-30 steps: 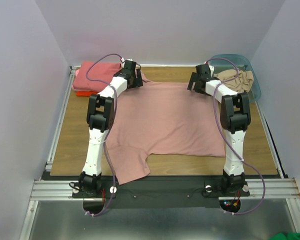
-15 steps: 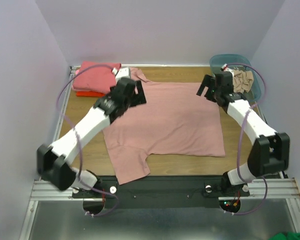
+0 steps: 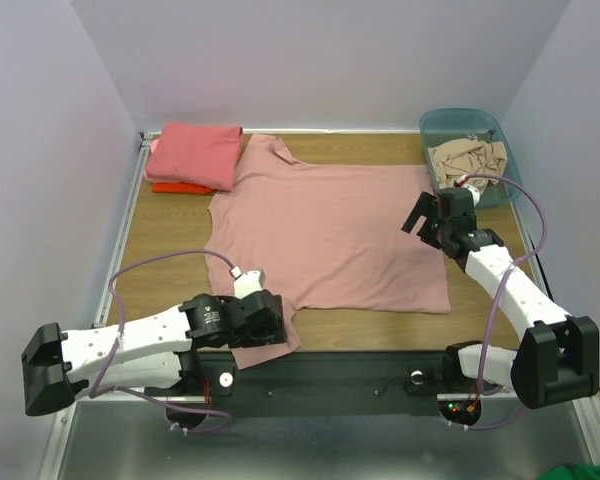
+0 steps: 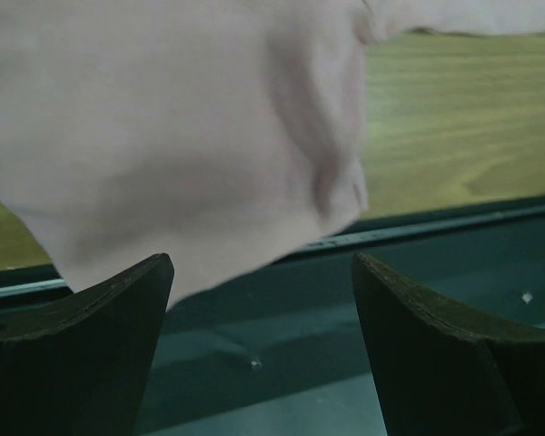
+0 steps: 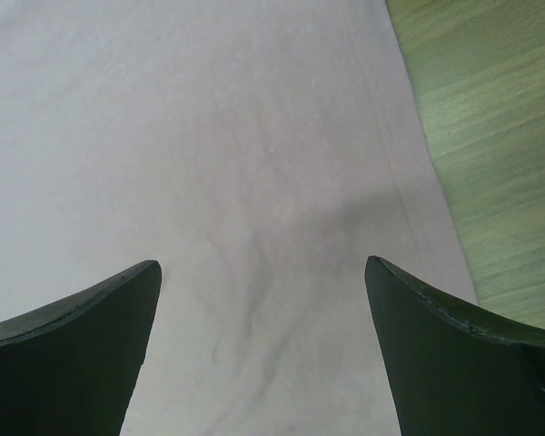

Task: Fold and stack the t-shirts
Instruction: Flatten the tshirt out

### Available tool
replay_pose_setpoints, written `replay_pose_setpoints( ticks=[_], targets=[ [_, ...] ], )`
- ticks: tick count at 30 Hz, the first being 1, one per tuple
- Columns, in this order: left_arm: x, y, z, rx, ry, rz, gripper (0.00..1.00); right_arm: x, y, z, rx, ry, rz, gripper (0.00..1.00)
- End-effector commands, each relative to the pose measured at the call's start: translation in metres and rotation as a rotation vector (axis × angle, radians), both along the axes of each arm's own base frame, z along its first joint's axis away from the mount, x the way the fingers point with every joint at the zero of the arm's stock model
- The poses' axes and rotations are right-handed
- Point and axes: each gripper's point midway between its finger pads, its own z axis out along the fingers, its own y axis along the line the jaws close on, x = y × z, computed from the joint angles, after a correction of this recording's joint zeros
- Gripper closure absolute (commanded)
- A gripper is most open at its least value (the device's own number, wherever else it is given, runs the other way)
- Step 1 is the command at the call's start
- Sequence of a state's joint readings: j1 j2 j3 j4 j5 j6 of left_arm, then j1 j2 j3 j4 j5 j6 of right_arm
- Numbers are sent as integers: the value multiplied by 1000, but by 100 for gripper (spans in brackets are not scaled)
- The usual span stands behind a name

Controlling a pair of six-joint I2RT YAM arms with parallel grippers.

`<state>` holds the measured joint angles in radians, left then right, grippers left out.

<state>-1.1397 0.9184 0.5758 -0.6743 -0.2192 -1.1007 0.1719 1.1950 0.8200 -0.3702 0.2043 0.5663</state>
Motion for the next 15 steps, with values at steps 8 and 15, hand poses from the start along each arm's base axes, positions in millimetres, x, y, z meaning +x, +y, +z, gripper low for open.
replay_pose_setpoints(
  ticks=[8,15],
  targets=[
    [-32,-9,-33,155,125,-35,15,5,0,7,-2,-38,-9,0],
    [-34,-4,-51,254,153,-41,41,-2,-2,12,13,-65,-29,0]
  ],
)
